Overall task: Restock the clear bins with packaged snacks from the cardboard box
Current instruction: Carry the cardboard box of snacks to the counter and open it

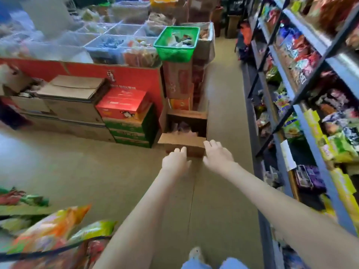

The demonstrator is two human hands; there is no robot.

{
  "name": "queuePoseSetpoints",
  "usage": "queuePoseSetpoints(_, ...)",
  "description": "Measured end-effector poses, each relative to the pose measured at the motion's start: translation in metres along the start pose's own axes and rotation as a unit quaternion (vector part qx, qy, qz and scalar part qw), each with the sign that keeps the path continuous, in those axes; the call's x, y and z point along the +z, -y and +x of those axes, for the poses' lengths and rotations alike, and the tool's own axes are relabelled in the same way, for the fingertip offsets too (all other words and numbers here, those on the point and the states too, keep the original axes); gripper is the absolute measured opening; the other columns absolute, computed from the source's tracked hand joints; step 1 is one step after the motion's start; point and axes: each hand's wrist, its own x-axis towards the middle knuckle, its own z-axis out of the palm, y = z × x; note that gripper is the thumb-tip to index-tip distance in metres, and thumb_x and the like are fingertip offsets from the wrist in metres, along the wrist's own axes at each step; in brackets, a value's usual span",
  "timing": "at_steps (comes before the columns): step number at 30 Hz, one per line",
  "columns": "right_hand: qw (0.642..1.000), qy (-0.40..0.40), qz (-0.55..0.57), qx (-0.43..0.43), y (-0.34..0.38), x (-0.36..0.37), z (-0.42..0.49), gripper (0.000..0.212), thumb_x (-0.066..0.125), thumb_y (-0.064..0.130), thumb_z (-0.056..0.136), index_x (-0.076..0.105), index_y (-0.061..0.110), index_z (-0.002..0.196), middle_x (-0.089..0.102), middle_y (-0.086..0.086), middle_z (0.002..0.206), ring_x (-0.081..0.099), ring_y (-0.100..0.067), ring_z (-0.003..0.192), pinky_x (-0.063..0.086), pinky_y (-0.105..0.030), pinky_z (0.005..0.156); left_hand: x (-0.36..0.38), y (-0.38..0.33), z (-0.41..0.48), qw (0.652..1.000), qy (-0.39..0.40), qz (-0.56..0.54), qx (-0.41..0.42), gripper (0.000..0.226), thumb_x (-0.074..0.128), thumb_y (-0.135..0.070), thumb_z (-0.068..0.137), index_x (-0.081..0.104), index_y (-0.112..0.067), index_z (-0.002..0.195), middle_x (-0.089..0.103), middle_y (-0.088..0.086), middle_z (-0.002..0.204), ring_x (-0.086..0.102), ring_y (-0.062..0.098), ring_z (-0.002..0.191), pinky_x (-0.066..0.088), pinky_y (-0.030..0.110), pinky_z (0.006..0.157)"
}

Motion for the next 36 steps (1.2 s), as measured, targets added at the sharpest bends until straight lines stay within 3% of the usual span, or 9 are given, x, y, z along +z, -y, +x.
queuePoseSetpoints(4, 1.0, 0.019, 0.013, 0.011, -0.024, -0.002, 0.101, 0.048, 0.042, 0.017, 0.093, 0.031, 0.008, 0.139, 0.042, -0.011, 0.133, 0.042, -0.028, 0.12, 0.043, -0.037, 0.091, -0.013, 0.012, 0.099, 1.0, -0.008, -0.006, 0.0, 0.059, 0.045, -0.039, 0.097, 0.027, -0.013, 0.147, 0.047, 0.01, 0.139, 0.055, 0.028, 0.119, 0.05, 0.039, 0.094)
queuePoseSetpoints(12, 0.989, 0.118, 0.085, 0.026, -0.061, 0.046, 0.317, 0.052, 0.043, 0.021, 0.095, 0.026, 0.011, 0.142, 0.039, -0.008, 0.135, 0.04, -0.027, 0.121, 0.043, -0.037, 0.086, -0.015, 0.077, 0.303, 0.995, 0.089, 0.008, -0.051, 0.056, 0.048, -0.032, 0.096, 0.027, -0.018, 0.146, 0.043, 0.008, 0.141, 0.052, 0.028, 0.12, 0.048, 0.041, 0.091)
queuePoseSetpoints(17, 0.986, 0.121, 0.077, 0.088, -0.089, 0.063, 0.443, 0.054, 0.044, 0.018, 0.093, 0.024, 0.01, 0.143, 0.037, -0.012, 0.139, 0.038, -0.028, 0.124, 0.041, -0.04, 0.094, -0.026, 0.128, 0.418, 0.996, 0.07, 0.047, -0.038, 0.057, 0.046, -0.029, 0.096, 0.026, -0.014, 0.148, 0.041, 0.009, 0.144, 0.052, 0.028, 0.119, 0.046, 0.037, 0.094)
queuePoseSetpoints(21, 0.98, 0.149, 0.06, 0.113, -0.088, 0.093, 0.501, 0.067, 0.047, 0.024, 0.094, 0.012, 0.013, 0.149, 0.022, -0.011, 0.152, 0.028, -0.029, 0.135, 0.032, -0.044, 0.105, -0.001, 0.132, 0.486, 0.992, 0.102, 0.075, -0.013, 0.066, 0.051, -0.027, 0.094, 0.019, -0.015, 0.151, 0.018, 0.013, 0.157, 0.024, 0.027, 0.142, 0.017, 0.044, 0.116)
queuePoseSetpoints(24, 0.978, 0.156, 0.031, 0.137, -0.088, 0.116, 0.543, 0.079, 0.051, 0.034, 0.092, 0.0, 0.02, 0.152, 0.003, -0.011, 0.159, 0.01, -0.03, 0.145, 0.013, -0.052, 0.114, 0.021, 0.14, 0.541, 0.989, 0.108, 0.1, -0.011, 0.069, 0.051, -0.031, 0.092, 0.017, -0.02, 0.151, 0.006, 0.012, 0.16, 0.005, 0.03, 0.147, -0.008, 0.058, 0.113)
queuePoseSetpoints(27, 0.97, 0.166, 0.021, 0.174, -0.088, 0.142, 0.581, 0.091, 0.053, 0.044, 0.089, -0.012, 0.026, 0.151, -0.011, -0.009, 0.159, -0.006, -0.03, 0.147, -0.001, -0.057, 0.114, 0.04, 0.151, 0.591, 0.984, 0.128, 0.123, -0.008, 0.073, 0.055, -0.031, 0.089, 0.017, -0.023, 0.152, -0.002, 0.011, 0.16, -0.004, 0.032, 0.147, -0.023, 0.063, 0.103)
queuePoseSetpoints(29, 0.965, 0.176, 0.021, 0.191, -0.087, 0.162, 0.607, 0.095, 0.053, 0.048, 0.088, -0.017, 0.027, 0.15, -0.016, -0.009, 0.159, -0.011, -0.03, 0.146, -0.003, -0.059, 0.113, 0.057, 0.161, 0.623, 0.983, 0.137, 0.121, -0.011, 0.078, 0.063, -0.04, 0.084, 0.027, -0.023, 0.15, 0.006, 0.012, 0.16, 0.003, 0.033, 0.147, -0.024, 0.062, 0.103)
queuePoseSetpoints(32, 0.958, 0.191, 0.039, 0.209, -0.088, 0.192, 0.645, 0.094, 0.053, 0.047, 0.089, -0.017, 0.026, 0.15, -0.015, -0.008, 0.159, -0.011, -0.03, 0.146, -0.001, -0.057, 0.114, 0.077, 0.177, 0.666, 0.98, 0.159, 0.121, -0.013, 0.085, 0.074, -0.052, 0.07, 0.042, -0.022, 0.143, 0.026, 0.015, 0.155, 0.023, 0.035, 0.143, -0.009, 0.063, 0.109)
queuePoseSetpoints(36, 0.956, 0.207, 0.037, 0.204, -0.093, 0.238, 0.686, 0.092, 0.053, 0.044, 0.09, -0.015, 0.025, 0.15, -0.015, -0.009, 0.159, -0.015, -0.029, 0.146, -0.003, -0.056, 0.114, 0.119, 0.198, 0.712, 0.979, 0.149, 0.139, 0.006, 0.081, 0.05, -0.047, 0.092, 0.001, -0.024, 0.153, -0.014, 0.013, 0.159, -0.012, 0.033, 0.146, -0.02, 0.06, 0.104)
